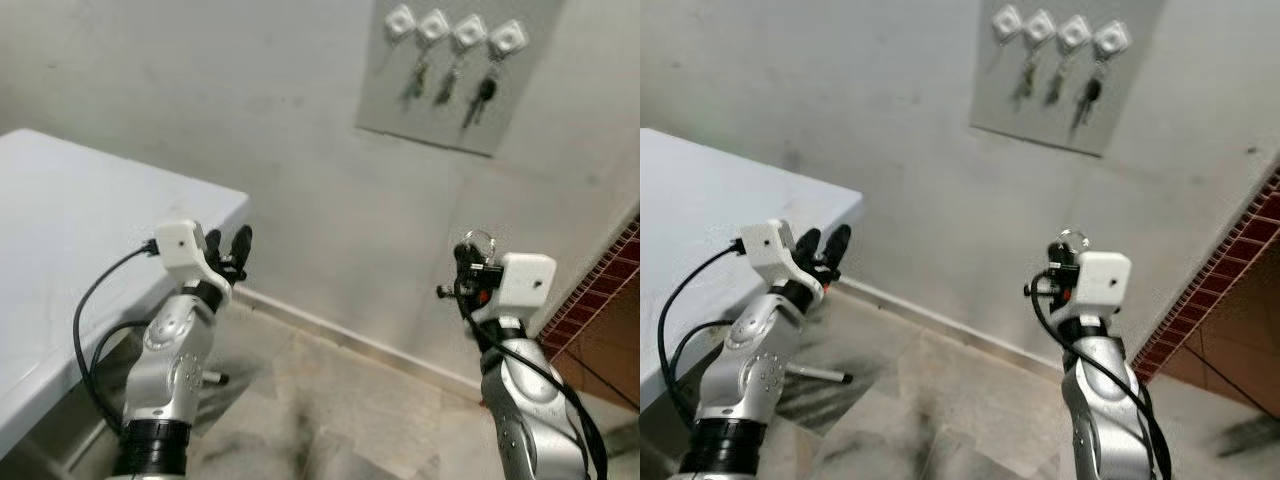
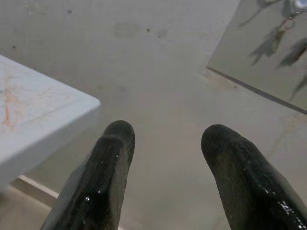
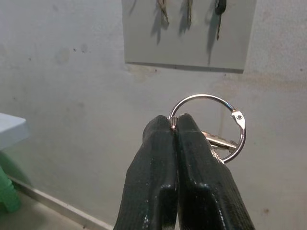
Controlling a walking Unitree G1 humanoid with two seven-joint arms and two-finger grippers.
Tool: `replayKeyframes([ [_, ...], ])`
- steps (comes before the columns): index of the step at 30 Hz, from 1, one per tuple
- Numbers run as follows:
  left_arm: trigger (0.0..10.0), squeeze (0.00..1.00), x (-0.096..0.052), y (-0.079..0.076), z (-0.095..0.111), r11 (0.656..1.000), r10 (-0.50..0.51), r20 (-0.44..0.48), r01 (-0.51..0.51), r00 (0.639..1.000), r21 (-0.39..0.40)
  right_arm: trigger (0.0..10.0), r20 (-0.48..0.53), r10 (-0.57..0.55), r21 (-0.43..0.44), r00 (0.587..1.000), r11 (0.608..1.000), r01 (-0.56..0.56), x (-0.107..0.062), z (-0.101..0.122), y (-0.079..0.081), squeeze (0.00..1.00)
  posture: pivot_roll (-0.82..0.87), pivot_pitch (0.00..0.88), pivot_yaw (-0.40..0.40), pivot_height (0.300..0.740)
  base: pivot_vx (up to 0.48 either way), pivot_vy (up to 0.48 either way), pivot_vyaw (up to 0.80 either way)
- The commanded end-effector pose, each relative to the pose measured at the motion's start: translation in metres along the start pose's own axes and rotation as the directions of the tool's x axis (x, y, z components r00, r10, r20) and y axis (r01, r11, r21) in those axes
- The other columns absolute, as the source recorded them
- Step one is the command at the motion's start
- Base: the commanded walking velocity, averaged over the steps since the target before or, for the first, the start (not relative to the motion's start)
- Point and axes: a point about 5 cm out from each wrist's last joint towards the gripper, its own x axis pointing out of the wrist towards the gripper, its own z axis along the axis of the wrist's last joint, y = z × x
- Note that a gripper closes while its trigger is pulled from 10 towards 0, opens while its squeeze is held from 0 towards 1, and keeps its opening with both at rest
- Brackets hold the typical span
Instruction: Hang keys on a hook
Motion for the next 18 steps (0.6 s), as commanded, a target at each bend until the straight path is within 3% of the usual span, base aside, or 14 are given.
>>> replayKeyframes([
  [1, 10.0, 0.00, -0.0001, 0.0015, 0.0027, 1.000, 0.000, 0.003, 0.000, 1.000, 0.006, 10.0, 0.036, 0.011, -0.002, 0.999, 1.000, -0.011, 0.0011, 0.0087, 0.0017, 0.00, 0.03, 0.064, 0.001, 0.740, 0.000, 0.000, 0.00],
  [18, 10.0, 0.00, -0.0019, 0.0006, 0.0014, 1.000, -0.005, 0.005, 0.006, 1.000, -0.017, 10.0, 0.030, 0.024, -0.008, 0.999, 1.000, -0.024, -0.0016, 0.0085, 0.0016, 0.00, 0.02, 0.058, -0.003, 0.740, 0.000, 0.000, 0.00],
])
